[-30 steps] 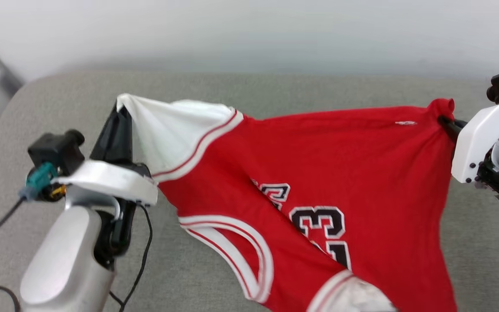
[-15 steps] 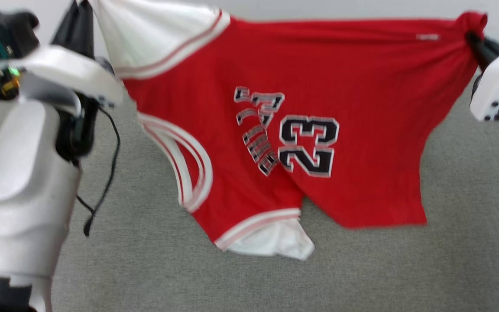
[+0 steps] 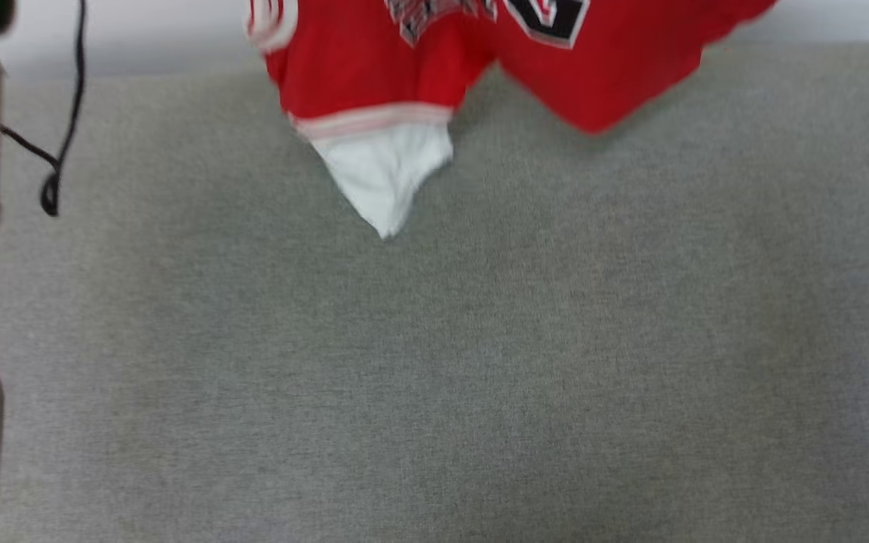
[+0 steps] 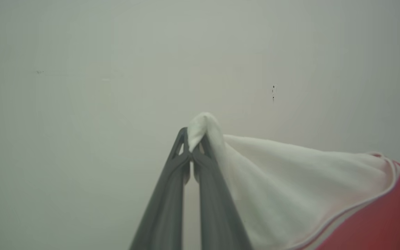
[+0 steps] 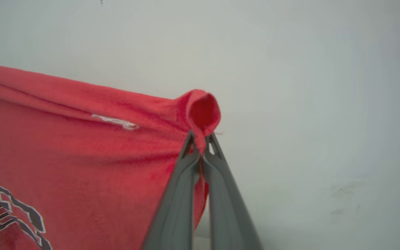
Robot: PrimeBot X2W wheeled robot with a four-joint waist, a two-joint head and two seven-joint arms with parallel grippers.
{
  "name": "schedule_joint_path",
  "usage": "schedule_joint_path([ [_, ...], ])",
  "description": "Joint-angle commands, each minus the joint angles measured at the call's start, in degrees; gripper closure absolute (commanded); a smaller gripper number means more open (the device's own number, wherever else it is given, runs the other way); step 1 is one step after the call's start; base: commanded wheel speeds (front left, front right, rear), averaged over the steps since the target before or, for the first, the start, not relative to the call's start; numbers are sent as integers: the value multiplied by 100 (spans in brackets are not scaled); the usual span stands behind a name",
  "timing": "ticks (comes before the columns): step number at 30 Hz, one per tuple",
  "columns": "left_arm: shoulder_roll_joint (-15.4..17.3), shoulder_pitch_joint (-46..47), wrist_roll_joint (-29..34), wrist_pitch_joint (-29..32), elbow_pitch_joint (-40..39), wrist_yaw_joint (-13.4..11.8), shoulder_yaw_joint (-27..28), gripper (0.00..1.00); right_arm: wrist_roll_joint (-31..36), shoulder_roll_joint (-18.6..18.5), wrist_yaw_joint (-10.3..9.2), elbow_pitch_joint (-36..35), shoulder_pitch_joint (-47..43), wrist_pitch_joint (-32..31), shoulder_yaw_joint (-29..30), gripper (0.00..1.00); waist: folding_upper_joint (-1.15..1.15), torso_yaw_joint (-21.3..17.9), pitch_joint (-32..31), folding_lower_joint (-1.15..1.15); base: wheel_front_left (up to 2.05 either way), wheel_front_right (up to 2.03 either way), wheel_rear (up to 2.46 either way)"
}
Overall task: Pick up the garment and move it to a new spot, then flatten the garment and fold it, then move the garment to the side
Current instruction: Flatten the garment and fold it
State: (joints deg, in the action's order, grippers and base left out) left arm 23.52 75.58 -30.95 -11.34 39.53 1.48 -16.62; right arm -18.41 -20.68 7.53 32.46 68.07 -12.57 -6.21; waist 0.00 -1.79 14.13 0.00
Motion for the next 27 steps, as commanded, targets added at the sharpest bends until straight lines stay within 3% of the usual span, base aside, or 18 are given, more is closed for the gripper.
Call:
schedule_joint_path([
  [1,64,184,-15,-56,79,6,63,100,43,22,-9,101,174,149,26,100,0,-83,341,0,0,0,0],
  [13,253,1475,124,-32,71,-82,116,100,189,83,-9,559,1640,1036,116,100,0,-97,1785,0,0,0,0],
  [27,98,1593,69,-113,96,-65,17,100,289,448,-8,1044,2386,1639,-329,100,0,-29,2650,0,0,0,0],
])
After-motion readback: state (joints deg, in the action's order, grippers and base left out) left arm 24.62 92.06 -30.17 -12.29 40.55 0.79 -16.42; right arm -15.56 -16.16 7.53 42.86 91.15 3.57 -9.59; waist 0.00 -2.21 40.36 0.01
